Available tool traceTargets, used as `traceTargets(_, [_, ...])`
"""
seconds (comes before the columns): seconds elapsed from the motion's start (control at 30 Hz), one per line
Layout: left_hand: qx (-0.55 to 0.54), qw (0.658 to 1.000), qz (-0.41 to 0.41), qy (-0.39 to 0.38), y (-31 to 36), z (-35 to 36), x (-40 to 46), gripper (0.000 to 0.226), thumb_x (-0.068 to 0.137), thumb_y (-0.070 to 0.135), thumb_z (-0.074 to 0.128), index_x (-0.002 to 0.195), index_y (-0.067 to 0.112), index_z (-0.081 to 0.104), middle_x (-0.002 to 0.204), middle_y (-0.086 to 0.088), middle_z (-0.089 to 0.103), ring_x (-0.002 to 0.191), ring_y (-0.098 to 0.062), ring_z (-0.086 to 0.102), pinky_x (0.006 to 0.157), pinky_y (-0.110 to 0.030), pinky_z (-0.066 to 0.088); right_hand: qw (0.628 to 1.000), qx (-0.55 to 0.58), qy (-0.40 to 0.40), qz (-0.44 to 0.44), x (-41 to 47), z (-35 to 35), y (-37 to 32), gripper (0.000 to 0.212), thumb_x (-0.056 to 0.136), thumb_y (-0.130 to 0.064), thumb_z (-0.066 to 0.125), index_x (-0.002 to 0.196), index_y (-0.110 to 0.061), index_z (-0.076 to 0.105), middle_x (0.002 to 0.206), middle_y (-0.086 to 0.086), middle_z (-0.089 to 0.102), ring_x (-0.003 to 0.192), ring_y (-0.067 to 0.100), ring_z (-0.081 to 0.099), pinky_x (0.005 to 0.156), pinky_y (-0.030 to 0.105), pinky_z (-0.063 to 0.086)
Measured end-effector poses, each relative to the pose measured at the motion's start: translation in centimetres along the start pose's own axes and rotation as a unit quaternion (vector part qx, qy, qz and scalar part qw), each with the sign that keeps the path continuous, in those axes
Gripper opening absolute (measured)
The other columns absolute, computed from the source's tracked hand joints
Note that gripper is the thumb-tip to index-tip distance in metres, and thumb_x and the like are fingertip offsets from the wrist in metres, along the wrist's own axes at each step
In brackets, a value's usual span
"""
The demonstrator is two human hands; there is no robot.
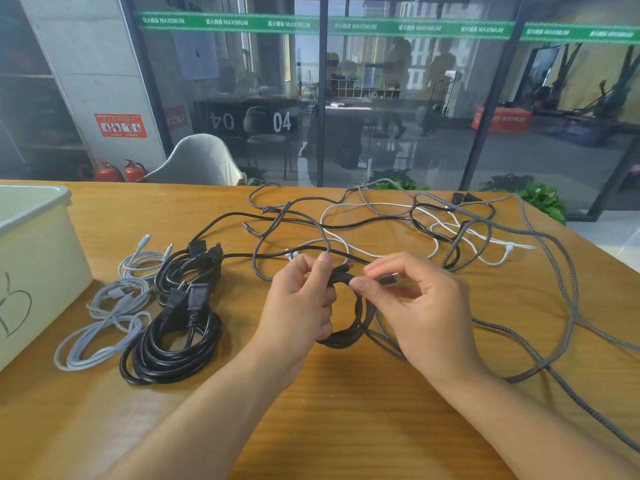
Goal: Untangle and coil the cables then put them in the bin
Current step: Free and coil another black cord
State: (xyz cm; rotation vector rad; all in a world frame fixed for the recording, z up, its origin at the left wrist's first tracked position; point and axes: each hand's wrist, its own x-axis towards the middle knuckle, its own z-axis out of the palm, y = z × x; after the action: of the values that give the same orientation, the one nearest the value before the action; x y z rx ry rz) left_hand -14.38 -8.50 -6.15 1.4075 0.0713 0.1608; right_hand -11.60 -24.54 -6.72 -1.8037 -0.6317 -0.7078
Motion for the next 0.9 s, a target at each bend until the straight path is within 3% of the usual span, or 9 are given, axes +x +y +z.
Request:
traceTargets(0.07, [0.009, 1.0, -0.002, 0.009, -0.1, -0.3, 0.2, 0.026, 0.107, 0.04, 0.05, 0.098, 0.015, 0.05, 0.065, 0.003, 0.035, 0.053, -0.013, 0.024, 0.048, -0.028, 0.021, 0.998, 0.033, 0.029, 0.053, 0.7, -0.8, -0.1, 0.013, 0.084, -0.031, 0.082, 0.085, -0.02, 0.076, 0.083, -0.011, 0.076, 0.083, 0.01, 0.074, 0.071, 0.021, 0.057])
traceTargets(0.2, [-0.003, 1.0, 0.001, 0.007, 0.2, -0.7, 0.4, 0.024, 0.108, 0.038, 0.049, 0.1, 0.015, 0.048, 0.065, 0.003, 0.033, 0.053, -0.013, 0.023, 0.047, -0.027, 0.021, 0.981, 0.072, 0.118, 0.135, 2.6, -3.0, 1.0, 0.014, 0.086, -0.033, 0.082, 0.085, -0.023, 0.072, 0.076, -0.001, 0.076, 0.072, 0.017, 0.075, 0.071, 0.033, 0.061])
traceTargets(0.33, [-0.009, 1.0, 0.009, -0.022, 0.5, -0.1, -0.1, 0.024, 0.108, 0.038, 0.049, 0.098, 0.017, 0.045, 0.067, 0.001, 0.03, 0.054, -0.014, 0.022, 0.047, -0.028, 0.019, 0.96, 0.106, 0.18, 0.185, 3.2, -3.8, 1.6, 0.018, 0.089, -0.034, 0.08, 0.091, -0.017, 0.073, 0.072, 0.001, 0.075, 0.064, 0.014, 0.072, 0.062, 0.022, 0.057])
traceTargets(0.53, [0.004, 1.0, 0.011, -0.01, 0.4, -0.9, 0.0, 0.024, 0.107, 0.04, 0.05, 0.101, 0.017, 0.048, 0.067, 0.002, 0.032, 0.054, -0.014, 0.023, 0.046, -0.027, 0.021, 0.96, 0.113, 0.066, 0.249, 2.7, -3.2, 2.9, 0.022, 0.091, -0.028, 0.079, 0.108, -0.02, 0.067, 0.062, 0.0, 0.068, 0.054, 0.012, 0.06, 0.056, 0.025, 0.054])
traceTargets(0.77, [0.008, 1.0, 0.012, -0.015, 0.2, -0.8, 0.1, 0.026, 0.107, 0.04, 0.05, 0.098, 0.015, 0.049, 0.065, 0.003, 0.033, 0.054, -0.014, 0.023, 0.046, -0.026, 0.022, 0.969, 0.061, -0.003, 0.237, 2.2, -2.7, 2.9, 0.015, 0.095, -0.034, 0.073, 0.097, -0.019, 0.071, 0.055, 0.004, 0.064, 0.047, 0.016, 0.057, 0.058, 0.045, 0.059])
traceTargets(0.9, [0.014, 1.0, 0.015, -0.013, 0.1, -0.8, 0.1, 0.028, 0.107, 0.041, 0.05, 0.096, 0.015, 0.049, 0.065, 0.002, 0.034, 0.053, -0.014, 0.025, 0.045, -0.026, 0.023, 0.967, 0.053, -0.019, 0.249, 2.1, -2.6, 2.9, 0.012, 0.096, -0.033, 0.072, 0.097, -0.021, 0.076, 0.061, 0.0, 0.07, 0.05, 0.013, 0.061, 0.057, 0.036, 0.058])
